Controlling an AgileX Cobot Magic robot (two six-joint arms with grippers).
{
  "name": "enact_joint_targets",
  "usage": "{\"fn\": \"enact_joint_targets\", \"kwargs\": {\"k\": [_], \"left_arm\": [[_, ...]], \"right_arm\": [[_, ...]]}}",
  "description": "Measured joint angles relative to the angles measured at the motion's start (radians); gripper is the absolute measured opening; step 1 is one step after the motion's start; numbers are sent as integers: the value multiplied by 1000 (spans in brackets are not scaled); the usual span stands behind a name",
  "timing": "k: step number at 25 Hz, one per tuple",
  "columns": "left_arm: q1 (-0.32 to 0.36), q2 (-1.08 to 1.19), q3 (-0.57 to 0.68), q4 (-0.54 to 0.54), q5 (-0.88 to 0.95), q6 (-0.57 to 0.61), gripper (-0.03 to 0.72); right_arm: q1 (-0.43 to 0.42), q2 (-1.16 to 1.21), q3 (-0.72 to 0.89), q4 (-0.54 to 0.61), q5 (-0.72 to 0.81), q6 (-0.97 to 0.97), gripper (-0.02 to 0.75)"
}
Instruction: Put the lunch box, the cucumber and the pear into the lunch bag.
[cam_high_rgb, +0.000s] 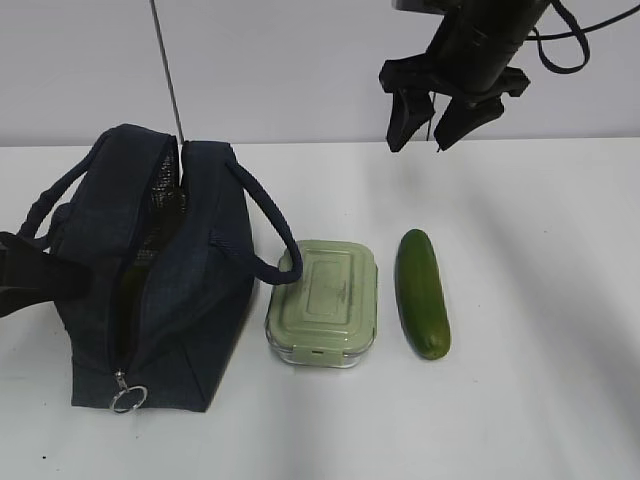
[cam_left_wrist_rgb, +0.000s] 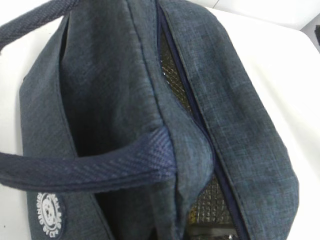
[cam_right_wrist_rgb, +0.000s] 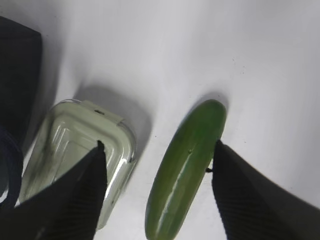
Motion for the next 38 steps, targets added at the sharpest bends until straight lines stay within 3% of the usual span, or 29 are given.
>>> {"fn": "enact_joint_targets", "kwargs": {"k": [6,14,27,33,38], "left_arm": [[0,0,0,0,0,0,-16],[0,0,0,0,1,0,-16],[0,0,0,0,21,0,-16],[0,0,0,0,21,0,-16],[0,0,0,0,21,0,-16]], "right_arm": [[6,48,16,-29,2,64,511],[6,70,161,-48,0,73,511],[51,241,168,-76,-16,100,551],[51,242,145,-98,-16,105,433],[51,237,99,-98,-16,91,422]]}}
